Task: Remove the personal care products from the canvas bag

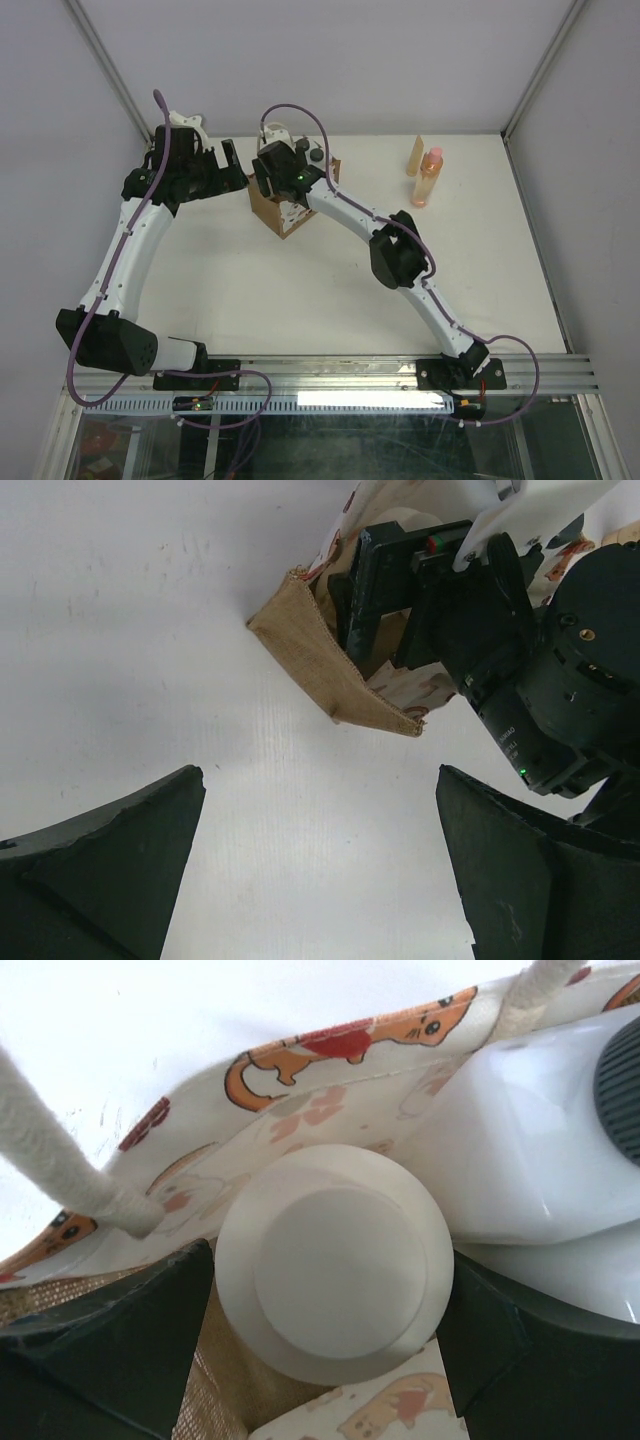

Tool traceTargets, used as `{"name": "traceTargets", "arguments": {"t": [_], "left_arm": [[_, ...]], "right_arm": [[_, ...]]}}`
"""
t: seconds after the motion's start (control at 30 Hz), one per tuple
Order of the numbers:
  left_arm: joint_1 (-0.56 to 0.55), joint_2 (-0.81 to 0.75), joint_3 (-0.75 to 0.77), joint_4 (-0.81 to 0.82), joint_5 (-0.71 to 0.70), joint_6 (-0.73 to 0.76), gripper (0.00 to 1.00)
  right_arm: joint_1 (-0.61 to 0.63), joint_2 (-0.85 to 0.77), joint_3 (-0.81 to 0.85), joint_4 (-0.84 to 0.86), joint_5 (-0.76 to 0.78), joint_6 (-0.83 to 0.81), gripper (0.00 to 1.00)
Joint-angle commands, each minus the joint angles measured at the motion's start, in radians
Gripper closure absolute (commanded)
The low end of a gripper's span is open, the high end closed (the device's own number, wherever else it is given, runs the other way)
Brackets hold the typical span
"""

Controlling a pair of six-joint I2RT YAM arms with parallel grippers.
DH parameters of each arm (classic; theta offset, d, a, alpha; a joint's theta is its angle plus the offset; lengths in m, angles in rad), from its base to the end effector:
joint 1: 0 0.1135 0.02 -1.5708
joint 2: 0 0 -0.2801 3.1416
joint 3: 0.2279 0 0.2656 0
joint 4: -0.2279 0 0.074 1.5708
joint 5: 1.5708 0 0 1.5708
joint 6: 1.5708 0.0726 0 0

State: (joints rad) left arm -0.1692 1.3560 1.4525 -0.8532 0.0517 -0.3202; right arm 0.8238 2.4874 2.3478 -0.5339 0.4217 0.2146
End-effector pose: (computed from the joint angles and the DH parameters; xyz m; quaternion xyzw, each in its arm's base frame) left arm 0.3134 -0.0573 0.3712 -0.0590 0.9161 -0.1189 0.3782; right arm 0.4406 0.4321 0.2199 -0.1776 0.8677 0.0467 0.4618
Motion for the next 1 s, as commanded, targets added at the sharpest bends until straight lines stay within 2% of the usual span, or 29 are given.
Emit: {"name": "traceTargets", "arguments": {"t": [0.0, 0.13, 0.2, 0.4, 0.57, 0.7, 0.97], "left_arm": [[0.001, -0.018, 0.043, -0.007, -0.017, 0.038, 0.01], [0.002, -0.02, 0.039, -0.007, -0.023, 0.044, 0.01], [0.003, -0.024, 0.035, -0.007, -0.026, 0.046, 0.01], [0.001, -0.028, 0.029, -0.007, -0.031, 0.049, 0.01], [0.002, -0.028, 0.022, -0.005, -0.03, 0.044, 0.01], [0.002, -0.023, 0.016, 0.006, -0.025, 0.037, 0.01], [0.002, -0.005, 0.018, 0.023, -0.018, 0.027, 0.01]], "right_arm": [[-0.005, 0.028, 0.055, 0.141, 0.052, -0.026, 0.12], [-0.006, 0.053, 0.062, 0.175, 0.072, -0.055, 0.13], [-0.012, 0.064, 0.065, 0.19, 0.076, -0.065, 0.17], [-0.017, 0.068, 0.084, 0.224, 0.072, -0.11, 0.46], [-0.017, 0.007, 0.057, 0.207, 0.04, -0.158, 0.65], [-0.02, -0.095, -0.046, 0.217, -0.034, -0.181, 0.81], [-0.032, -0.358, -0.408, 0.28, -0.152, -0.193, 0.9]]}}
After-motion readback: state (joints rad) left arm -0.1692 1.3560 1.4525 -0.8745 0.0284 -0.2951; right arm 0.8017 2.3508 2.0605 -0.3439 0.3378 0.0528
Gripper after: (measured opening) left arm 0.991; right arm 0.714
